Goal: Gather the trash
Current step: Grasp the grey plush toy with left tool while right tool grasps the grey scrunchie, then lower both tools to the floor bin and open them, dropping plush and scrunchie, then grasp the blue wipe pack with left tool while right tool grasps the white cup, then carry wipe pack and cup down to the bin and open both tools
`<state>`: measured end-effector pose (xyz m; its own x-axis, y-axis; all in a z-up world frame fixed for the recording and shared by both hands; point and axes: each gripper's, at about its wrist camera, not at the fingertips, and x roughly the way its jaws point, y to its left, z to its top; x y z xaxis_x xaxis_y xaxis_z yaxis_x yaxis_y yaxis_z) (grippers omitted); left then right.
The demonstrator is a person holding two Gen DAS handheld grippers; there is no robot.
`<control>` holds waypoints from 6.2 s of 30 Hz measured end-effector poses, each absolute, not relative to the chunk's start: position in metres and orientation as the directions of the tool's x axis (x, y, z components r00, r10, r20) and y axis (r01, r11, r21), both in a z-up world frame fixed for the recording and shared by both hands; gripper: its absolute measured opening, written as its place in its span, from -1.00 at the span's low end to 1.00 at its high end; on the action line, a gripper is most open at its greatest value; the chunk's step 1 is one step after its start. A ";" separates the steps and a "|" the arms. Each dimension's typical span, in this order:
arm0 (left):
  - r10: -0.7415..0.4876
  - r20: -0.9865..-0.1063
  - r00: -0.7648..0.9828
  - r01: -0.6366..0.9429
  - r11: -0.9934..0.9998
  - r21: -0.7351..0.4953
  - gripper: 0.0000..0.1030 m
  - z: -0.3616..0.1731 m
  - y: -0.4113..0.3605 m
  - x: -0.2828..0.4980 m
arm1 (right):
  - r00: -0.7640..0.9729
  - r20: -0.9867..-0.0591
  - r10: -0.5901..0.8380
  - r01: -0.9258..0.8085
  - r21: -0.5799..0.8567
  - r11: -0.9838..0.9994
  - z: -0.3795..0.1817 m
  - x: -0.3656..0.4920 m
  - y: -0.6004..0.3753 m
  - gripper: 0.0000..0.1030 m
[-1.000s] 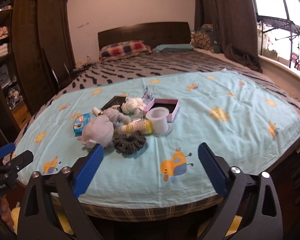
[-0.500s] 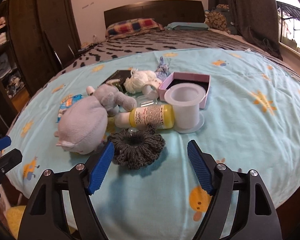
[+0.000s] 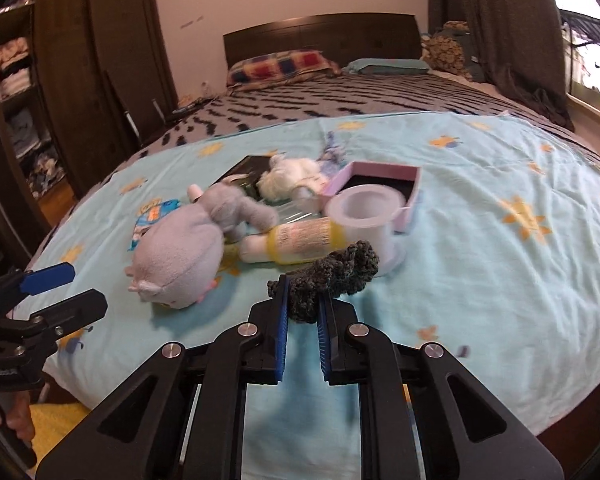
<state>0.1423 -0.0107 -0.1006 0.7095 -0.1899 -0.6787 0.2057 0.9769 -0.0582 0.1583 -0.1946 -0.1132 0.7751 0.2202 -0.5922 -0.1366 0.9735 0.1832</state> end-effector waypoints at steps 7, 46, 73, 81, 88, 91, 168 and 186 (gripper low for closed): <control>-0.233 -0.678 0.697 0.237 0.967 -0.088 0.73 -0.105 -0.036 0.176 | 0.785 -0.584 0.205 -0.107 0.199 0.974 -0.114 0.151 -0.215 -0.73; -0.239 -0.658 0.714 0.240 0.966 -0.092 0.43 -0.082 0.001 0.018 | 0.757 -0.550 0.354 -0.295 0.196 0.935 -0.076 0.026 -0.179 -0.72; -0.233 -0.924 0.303 0.280 0.949 -0.147 0.43 -0.271 -0.036 0.029 | 0.365 -0.881 0.301 -0.173 0.253 0.952 -0.270 0.030 -0.170 -0.72; -0.217 -0.945 0.245 0.252 0.955 -0.154 0.43 -0.314 -0.045 0.039 | 0.314 -0.900 0.303 -0.137 0.273 0.952 -0.305 0.045 -0.172 -0.67; -0.225 -0.952 0.207 0.243 0.955 -0.173 0.46 -0.326 -0.044 0.039 | 0.321 -0.900 0.294 -0.120 0.269 0.956 -0.307 0.051 -0.174 -0.60; -0.228 -0.951 0.208 0.243 0.954 -0.176 0.49 -0.324 -0.039 0.035 | 0.336 -0.896 0.291 -0.112 0.269 0.957 -0.299 0.055 -0.175 -0.25; 0.015 -0.802 0.598 -0.047 0.999 -0.016 -0.26 -0.133 0.041 0.296 | 0.736 -0.661 0.146 -0.036 0.177 0.984 -0.127 0.240 -0.217 -0.25; -0.098 -0.695 0.712 0.147 0.989 0.011 -0.33 -0.079 0.027 0.147 | 0.789 -0.583 0.195 -0.137 0.142 0.980 -0.084 0.135 -0.221 -0.27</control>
<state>0.1474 0.0270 -0.0792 0.7124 -0.0982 -0.6949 0.1467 0.9891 0.0106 0.1355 -0.2209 -0.0837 0.7885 0.1949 -0.5833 -0.1369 0.9803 0.1425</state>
